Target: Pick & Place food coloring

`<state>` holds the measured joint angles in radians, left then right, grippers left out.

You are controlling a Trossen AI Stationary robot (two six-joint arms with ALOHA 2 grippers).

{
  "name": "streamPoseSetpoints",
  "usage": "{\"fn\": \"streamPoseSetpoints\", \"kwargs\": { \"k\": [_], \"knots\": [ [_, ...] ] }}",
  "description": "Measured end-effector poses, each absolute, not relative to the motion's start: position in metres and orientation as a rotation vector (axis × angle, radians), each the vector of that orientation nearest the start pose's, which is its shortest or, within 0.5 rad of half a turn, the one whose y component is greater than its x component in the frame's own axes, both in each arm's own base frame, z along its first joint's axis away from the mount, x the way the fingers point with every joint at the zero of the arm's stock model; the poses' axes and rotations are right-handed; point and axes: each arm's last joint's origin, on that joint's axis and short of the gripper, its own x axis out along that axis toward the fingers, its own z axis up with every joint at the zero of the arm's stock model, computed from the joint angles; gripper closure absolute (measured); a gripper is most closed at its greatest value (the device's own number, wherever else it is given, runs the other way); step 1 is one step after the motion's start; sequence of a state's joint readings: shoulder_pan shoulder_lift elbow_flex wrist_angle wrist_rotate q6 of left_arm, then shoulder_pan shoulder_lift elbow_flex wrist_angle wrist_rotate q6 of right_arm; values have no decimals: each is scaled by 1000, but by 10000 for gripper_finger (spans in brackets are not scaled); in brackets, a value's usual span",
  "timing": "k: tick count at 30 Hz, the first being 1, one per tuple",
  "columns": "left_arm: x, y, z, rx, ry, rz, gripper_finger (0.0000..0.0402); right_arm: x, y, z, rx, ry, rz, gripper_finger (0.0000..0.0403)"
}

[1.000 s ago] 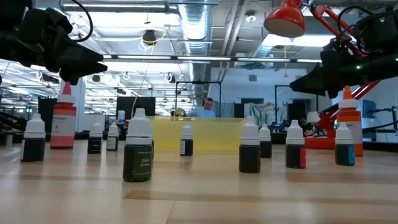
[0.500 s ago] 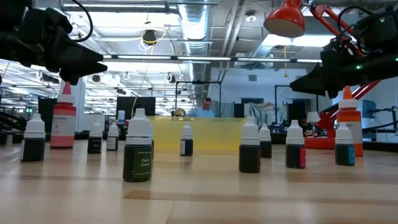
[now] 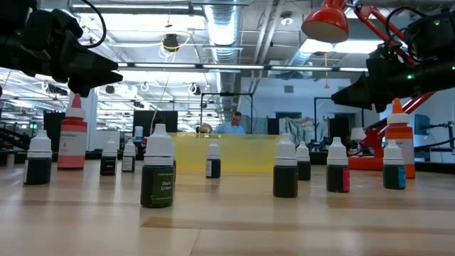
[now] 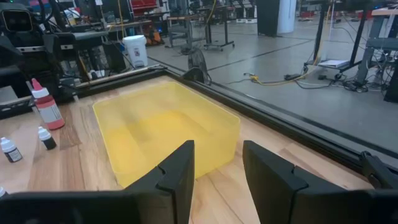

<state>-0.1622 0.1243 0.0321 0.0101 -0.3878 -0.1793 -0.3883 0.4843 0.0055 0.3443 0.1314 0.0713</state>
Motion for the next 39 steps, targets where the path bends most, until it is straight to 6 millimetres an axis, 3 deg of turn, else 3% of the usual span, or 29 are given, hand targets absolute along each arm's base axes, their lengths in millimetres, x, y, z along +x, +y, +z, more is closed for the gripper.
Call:
{"fn": "streamPoseSetpoints", "kwargs": {
  "k": [39],
  "knots": [
    [102,-6,166,-215,46,233,198,116,-52,154,87,116,-523,276]
  ]
}}
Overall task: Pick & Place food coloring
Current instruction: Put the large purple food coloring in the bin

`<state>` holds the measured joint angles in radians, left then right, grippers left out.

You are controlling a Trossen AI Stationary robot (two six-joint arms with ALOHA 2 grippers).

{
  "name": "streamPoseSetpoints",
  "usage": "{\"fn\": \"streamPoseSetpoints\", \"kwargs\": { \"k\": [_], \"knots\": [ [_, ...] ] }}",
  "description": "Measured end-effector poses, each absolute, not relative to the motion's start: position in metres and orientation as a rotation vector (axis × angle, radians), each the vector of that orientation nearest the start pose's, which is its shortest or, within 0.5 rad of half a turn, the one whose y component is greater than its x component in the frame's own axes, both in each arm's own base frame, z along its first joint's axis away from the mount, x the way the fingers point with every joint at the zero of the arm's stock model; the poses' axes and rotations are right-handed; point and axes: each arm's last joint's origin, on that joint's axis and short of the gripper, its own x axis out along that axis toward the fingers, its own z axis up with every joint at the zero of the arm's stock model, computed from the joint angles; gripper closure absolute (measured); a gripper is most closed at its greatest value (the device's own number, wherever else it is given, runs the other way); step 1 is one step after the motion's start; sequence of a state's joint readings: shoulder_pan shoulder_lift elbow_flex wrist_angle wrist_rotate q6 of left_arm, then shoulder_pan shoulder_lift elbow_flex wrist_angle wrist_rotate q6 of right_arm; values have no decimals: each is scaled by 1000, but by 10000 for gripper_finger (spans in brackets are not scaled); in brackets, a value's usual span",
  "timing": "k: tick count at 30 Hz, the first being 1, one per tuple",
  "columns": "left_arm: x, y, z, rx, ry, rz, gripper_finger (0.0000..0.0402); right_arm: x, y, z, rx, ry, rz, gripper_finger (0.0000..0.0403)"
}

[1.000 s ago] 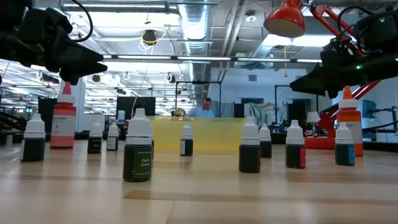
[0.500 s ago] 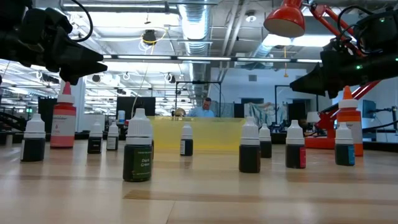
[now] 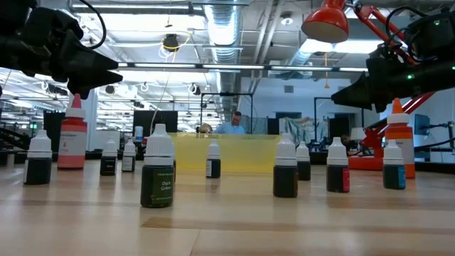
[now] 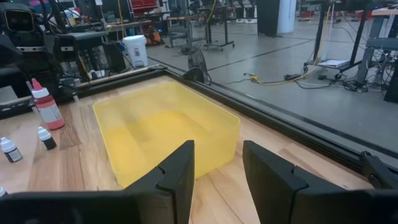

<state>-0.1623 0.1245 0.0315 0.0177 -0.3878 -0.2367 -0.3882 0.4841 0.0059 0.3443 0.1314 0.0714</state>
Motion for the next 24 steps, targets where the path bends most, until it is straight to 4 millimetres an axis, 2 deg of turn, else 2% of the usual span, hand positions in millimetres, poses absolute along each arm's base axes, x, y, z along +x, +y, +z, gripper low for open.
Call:
{"fn": "streamPoseSetpoints", "kwargs": {
  "k": [5,15,24],
  "knots": [
    [102,-6,166,-294,38,220,198,116,-52,154,87,116,-523,276],
    [102,-5,169,-323,-1,243,198,116,-52,154,87,116,-524,276],
    [103,-7,173,-362,-42,181,198,116,-52,154,87,116,-523,276]
  ]
}}
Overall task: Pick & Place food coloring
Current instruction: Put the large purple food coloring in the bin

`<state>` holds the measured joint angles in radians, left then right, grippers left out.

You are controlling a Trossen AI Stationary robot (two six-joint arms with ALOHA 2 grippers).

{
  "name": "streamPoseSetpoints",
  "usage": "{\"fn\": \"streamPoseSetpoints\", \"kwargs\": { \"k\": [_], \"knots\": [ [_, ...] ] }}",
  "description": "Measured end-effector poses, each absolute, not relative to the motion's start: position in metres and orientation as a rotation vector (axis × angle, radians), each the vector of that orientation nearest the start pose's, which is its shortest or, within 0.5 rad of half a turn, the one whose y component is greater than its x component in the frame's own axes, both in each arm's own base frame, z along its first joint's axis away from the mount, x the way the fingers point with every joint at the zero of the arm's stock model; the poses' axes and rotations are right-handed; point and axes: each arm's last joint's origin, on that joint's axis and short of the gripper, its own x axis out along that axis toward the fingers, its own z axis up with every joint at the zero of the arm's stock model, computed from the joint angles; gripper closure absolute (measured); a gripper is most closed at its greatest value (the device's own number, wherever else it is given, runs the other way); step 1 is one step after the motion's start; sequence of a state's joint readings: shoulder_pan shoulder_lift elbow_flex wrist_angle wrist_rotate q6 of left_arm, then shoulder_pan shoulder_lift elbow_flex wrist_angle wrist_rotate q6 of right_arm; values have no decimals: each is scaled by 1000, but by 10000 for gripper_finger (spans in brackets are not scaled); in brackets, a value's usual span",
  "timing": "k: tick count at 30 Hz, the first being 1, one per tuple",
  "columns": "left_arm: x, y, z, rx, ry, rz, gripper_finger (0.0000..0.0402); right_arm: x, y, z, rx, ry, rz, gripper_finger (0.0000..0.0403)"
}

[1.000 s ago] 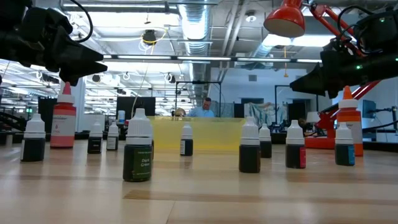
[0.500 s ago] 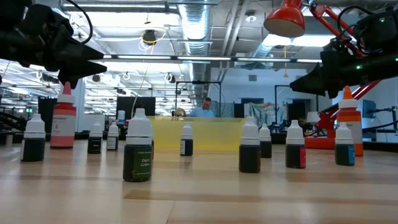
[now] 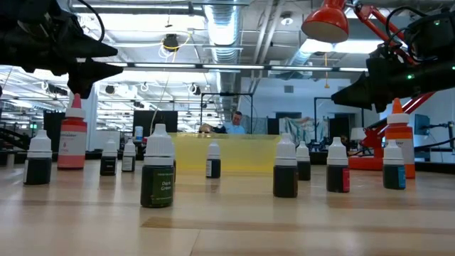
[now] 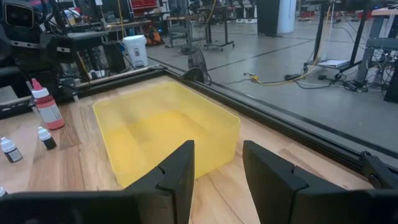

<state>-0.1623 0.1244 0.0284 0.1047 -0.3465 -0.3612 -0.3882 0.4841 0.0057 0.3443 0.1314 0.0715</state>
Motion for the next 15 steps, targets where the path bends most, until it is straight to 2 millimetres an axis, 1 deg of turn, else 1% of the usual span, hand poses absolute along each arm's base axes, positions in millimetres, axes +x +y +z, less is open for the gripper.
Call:
{"fn": "streamPoseSetpoints", "kwargs": {
  "k": [4,8,13,15],
  "knots": [
    [102,-5,174,-371,-57,243,198,116,-52,154,87,116,-523,276],
    [102,-3,178,-385,-116,320,198,116,-52,154,87,116,-524,276],
    [100,-2,189,-214,-195,339,198,116,-52,154,87,116,-523,276],
    [99,-2,195,-186,-241,342,198,116,-52,154,87,116,-523,276]
  ]
}}
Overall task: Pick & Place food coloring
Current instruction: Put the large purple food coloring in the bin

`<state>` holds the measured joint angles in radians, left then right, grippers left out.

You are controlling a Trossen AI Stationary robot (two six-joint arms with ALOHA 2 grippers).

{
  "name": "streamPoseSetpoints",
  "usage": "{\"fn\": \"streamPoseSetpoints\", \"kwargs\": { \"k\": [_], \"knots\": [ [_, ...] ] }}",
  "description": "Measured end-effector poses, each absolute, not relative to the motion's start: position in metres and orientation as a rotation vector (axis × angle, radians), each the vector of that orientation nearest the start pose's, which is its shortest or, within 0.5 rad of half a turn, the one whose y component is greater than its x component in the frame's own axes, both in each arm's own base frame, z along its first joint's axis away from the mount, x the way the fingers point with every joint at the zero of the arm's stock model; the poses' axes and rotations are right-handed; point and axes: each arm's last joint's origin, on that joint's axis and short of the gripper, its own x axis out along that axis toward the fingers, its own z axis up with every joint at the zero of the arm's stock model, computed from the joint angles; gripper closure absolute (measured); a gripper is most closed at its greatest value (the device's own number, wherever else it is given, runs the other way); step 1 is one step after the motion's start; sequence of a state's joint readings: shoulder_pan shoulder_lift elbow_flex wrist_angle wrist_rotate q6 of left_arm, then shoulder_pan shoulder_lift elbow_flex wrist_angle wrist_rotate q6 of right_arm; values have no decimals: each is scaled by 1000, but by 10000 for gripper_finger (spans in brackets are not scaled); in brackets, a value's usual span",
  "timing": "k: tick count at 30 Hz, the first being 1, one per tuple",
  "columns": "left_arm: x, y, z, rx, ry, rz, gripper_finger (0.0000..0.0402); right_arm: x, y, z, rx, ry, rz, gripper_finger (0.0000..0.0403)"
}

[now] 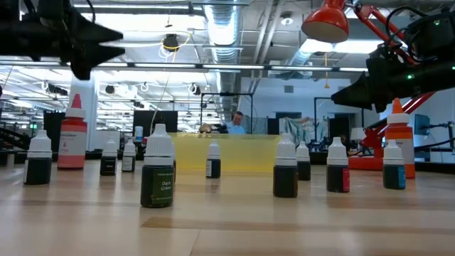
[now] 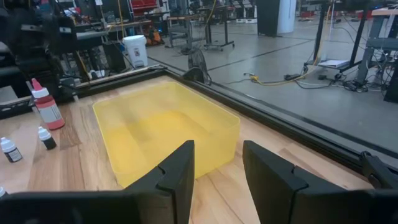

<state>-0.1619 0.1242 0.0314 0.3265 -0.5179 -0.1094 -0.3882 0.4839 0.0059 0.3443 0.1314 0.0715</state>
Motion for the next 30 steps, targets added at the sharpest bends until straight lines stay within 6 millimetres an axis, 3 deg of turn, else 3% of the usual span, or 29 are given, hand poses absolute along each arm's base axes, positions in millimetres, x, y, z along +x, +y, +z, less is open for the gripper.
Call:
{"fn": "streamPoseSetpoints", "kwargs": {
  "k": [7,15,25,30],
  "knots": [
    [98,-1,199,-207,-290,341,198,116,-52,154,96,112,-527,276],
    [100,-1,191,-405,-240,342,201,116,-52,156,176,85,-555,276],
    [101,-3,183,-478,-173,303,278,116,-53,157,177,82,-555,276],
    [102,-5,184,-522,-160,202,289,116,-53,157,177,80,-555,276]
  ]
}}
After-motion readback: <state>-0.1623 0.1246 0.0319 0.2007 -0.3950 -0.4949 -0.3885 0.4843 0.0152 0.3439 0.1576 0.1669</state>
